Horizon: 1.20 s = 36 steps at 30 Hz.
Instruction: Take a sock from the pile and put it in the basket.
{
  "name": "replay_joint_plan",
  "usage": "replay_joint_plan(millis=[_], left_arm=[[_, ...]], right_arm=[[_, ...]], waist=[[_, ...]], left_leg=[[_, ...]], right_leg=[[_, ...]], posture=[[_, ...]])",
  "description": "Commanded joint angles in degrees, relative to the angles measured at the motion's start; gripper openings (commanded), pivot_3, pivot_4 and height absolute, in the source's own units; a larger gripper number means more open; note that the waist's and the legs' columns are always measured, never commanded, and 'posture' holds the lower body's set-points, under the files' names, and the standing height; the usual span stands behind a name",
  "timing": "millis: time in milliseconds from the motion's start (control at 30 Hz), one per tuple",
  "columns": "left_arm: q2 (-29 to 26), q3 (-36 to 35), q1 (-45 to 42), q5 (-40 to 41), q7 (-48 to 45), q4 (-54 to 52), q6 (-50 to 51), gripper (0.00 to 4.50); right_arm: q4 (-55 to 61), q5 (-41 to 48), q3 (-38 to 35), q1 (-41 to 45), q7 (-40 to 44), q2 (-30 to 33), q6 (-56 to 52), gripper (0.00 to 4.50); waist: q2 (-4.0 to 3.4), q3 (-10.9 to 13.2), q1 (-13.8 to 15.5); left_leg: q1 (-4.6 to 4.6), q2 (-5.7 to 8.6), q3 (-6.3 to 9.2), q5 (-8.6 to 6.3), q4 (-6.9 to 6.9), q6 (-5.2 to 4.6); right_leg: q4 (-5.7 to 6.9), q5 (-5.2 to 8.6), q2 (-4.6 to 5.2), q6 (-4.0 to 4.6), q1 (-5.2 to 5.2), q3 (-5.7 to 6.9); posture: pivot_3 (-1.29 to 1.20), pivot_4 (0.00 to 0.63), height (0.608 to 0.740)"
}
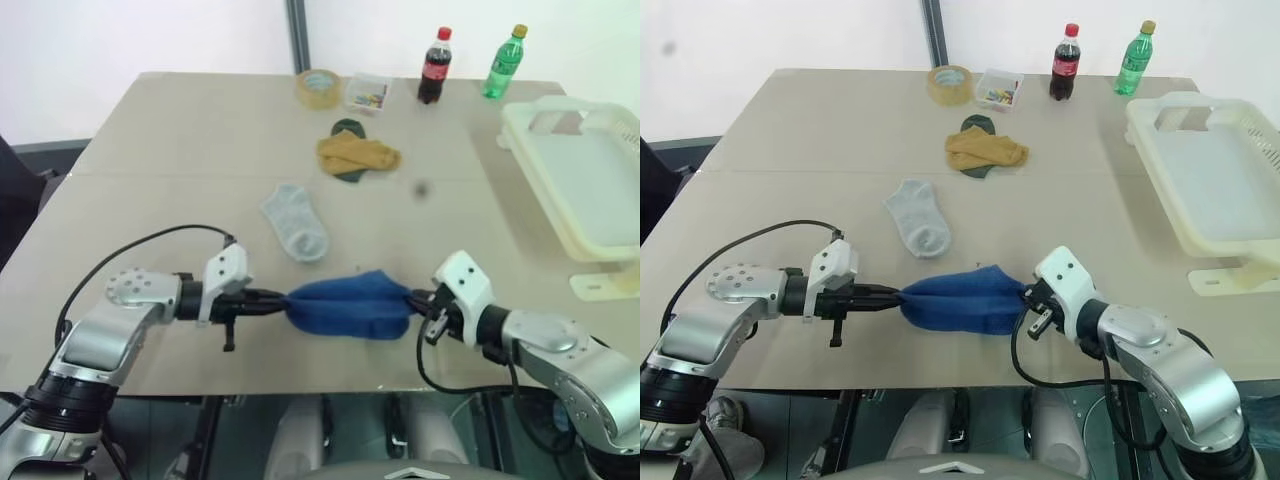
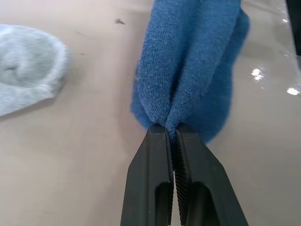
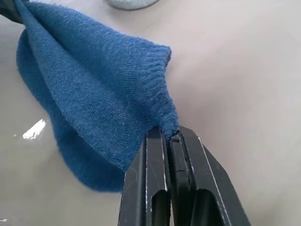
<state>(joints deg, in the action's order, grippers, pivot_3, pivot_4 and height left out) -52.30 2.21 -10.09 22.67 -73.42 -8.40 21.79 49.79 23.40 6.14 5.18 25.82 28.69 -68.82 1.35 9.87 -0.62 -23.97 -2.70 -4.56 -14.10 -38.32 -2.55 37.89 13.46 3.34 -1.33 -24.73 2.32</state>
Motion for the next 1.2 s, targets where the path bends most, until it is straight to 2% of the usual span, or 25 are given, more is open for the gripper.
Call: replay_joint_plan(millis=[33,67,100,167,200,233,300,333,467,500,533,567,600,733,1000,1067,1200], left_arm=[[-1.15,-0.49,0.07,0.78,-1.05,-2.23,0.77,0.35],[-1.09,-0.51,0.05,0.66,-0.99,-2.38,0.78,0.72],[-1.17,-0.28,-0.02,0.38,-1.05,-2.41,0.91,1.06],[-1.24,-0.01,-0.11,-0.34,-0.91,-2.38,0.68,1.88],[-1.2,0.04,-0.15,-0.61,-0.74,-2.36,0.52,2.44],[-1.12,0.06,-0.21,-0.8,-0.61,-2.34,0.4,2.78],[-0.81,-0.31,-0.29,-1.0,0.07,-2.2,0.52,3.87],[-0.76,-0.61,-0.39,-0.8,0.18,-2.05,0.75,3.89],[-1.66,-3.39,-0.6,2.96,-0.1,-2.1,5.63,3.89],[-2.21,-3.9,-0.45,3.63,-0.37,-2.12,6.9,3.89],[-2.64,-4.04,-0.3,3.8,-0.56,-2.16,7.55,3.89],[-2.9,-3.93,-0.35,3.88,-0.51,-2.2,8.38,3.89],[-3.02,-3.71,-0.39,4.26,-0.28,-2.36,9.74,3.89],[-1.5,-0.9,-0.79,4.6,2.12,-3.96,14.53,3.89],[-1.4,6.39,-2.28,-0.9,4.94,-4.46,16.31,3.89],[-0.38,7.76,-2.88,-1.3,5.26,-4.8,16.57,3.89],[4.42,7.5,-5.22,3.22,4.46,-6.86,17.51,3.89]], right_arm=[[2.73,1.41,-1.72,-0.78,-0.76,0.45,-0.7,0.01],[2.49,1.37,-1.41,-1.16,-0.8,0.73,-0.25,0.0],[1.96,1.64,-1.08,-1.81,-0.4,1.08,0.18,0.51],[1.44,2.11,-0.99,-2.94,0.24,1.75,1.11,1.06],[1.36,1.93,-1.04,-3.33,0.31,2.37,1.69,1.58],[1.29,1.78,-1.08,-3.55,0.26,2.86,2.21,1.98],[1.59,1.62,-2.57,-4.27,0.91,4.34,4.38,3.03],[1.88,2.04,-3.78,-4.66,1.75,5.03,5.72,3.45],[2.45,6.04,-9.59,-5.93,6.48,6.25,11.01,3.45],[2.25,7.08,-10.65,-5.93,8.2,6.9,12.56,2.79],[1.98,8.09,-11.37,-5.89,9.64,7.38,13.73,2.56],[1.56,9.11,-11.83,-5.74,10.84,7.63,14.66,2.05],[1.0,9.73,-11.87,-5.47,11.95,7.83,15.92,1.75],[-5.02,6.85,-4.87,-2.41,17.56,9.26,23.88,0.1],[-28.55,-6.36,11.93,6.45,27.47,7.17,43.89,0.01],[-32.75,-7.99,13.91,7.59,28.69,6.18,46.39,0.01],[-36.8,-10.6,15.92,9.06,30.14,5.89,48.63,0.01]], waist=[[0.0,0.0,-0.01],[0.0,0.0,-0.01],[0.0,0.0,0.0],[0.0,0.0,0.0],[0.0,0.0,0.01],[0.0,0.0,0.02],[0.0,0.0,0.03],[0.01,-0.01,0.03],[0.03,0.0,0.06],[0.03,-0.01,0.01],[0.03,-0.01,-0.01],[0.03,-0.01,-0.02],[0.03,-0.01,-0.01],[0.04,-0.01,-0.03],[0.03,-0.05,0.25],[0.01,-0.07,0.71],[-0.02,-0.12,1.5]], left_leg=[[0.0,0.0,0.0,0.0,0.0,0.0],[0.0,0.0,0.0,0.0,0.0,0.0],[0.0,-0.01,0.0,0.0,-0.01,0.0],[0.01,-0.01,0.0,0.0,-0.01,0.0],[0.01,-0.01,0.0,0.0,-0.01,0.0],[0.0,-0.01,0.0,0.0,-0.01,0.0],[0.0,0.0,-0.01,0.0,-0.01,0.0],[0.0,0.0,-0.01,0.0,-0.01,0.0],[0.01,-0.01,0.0,0.0,-0.02,0.0],[0.01,-0.03,0.02,0.0,-0.02,0.0],[0.01,-0.07,0.02,0.0,-0.02,0.0],[0.01,-0.07,0.02,0.0,-0.02,0.0],[0.04,-0.08,0.02,0.0,-0.02,0.0],[0.05,-0.1,-0.01,0.0,-0.04,0.0],[0.13,-0.01,-0.01,0.01,-0.09,-0.01],[0.17,0.01,0.01,0.01,-0.11,-0.01],[0.23,0.01,-0.02,0.01,-0.15,-0.01]], right_leg=[[0.0,0.0,0.0,0.0,0.0,0.0],[0.0,0.01,0.0,-0.01,0.0,0.0],[0.0,0.01,-0.01,-0.02,0.0,-0.01],[0.0,0.02,-0.01,-0.02,0.0,-0.01],[0.0,0.02,-0.01,-0.02,0.0,-0.01],[0.0,0.02,-0.02,-0.02,0.0,-0.01],[0.0,0.02,-0.02,-0.02,0.0,-0.01],[0.0,0.02,-0.02,-0.03,0.0,-0.02],[0.0,0.02,-0.04,-0.06,0.01,-0.02],[0.0,0.01,-0.08,-0.09,0.01,-0.02],[0.0,0.0,-0.13,-0.12,0.01,-0.02],[0.0,0.0,-0.13,-0.12,0.01,-0.03],[0.01,0.0,-0.16,-0.13,0.01,-0.04],[0.01,0.01,-0.18,-0.11,0.02,-0.07],[0.06,0.03,-0.21,-0.06,0.1,-0.1],[0.06,0.03,-0.19,-0.05,0.16,-0.1],[0.07,-0.07,-0.18,0.09,0.24,-0.12]], posture=[[0.0,0.15,0.74],[0.0,0.15,0.74],[0.0,0.15,0.74],[0.0,0.15,0.74],[0.0,0.15,0.74],[0.0,0.15,0.74],[0.0,0.15,0.74],[0.0,0.15,0.74],[0.0,0.15,0.74],[0.0,0.15,0.74],[0.0,0.15,0.74],[0.0,0.15,0.74],[0.0,0.15,0.74],[0.0,0.15,0.74],[0.0,0.15,0.74],[0.0,0.15,0.74],[0.0,0.15,0.74]])
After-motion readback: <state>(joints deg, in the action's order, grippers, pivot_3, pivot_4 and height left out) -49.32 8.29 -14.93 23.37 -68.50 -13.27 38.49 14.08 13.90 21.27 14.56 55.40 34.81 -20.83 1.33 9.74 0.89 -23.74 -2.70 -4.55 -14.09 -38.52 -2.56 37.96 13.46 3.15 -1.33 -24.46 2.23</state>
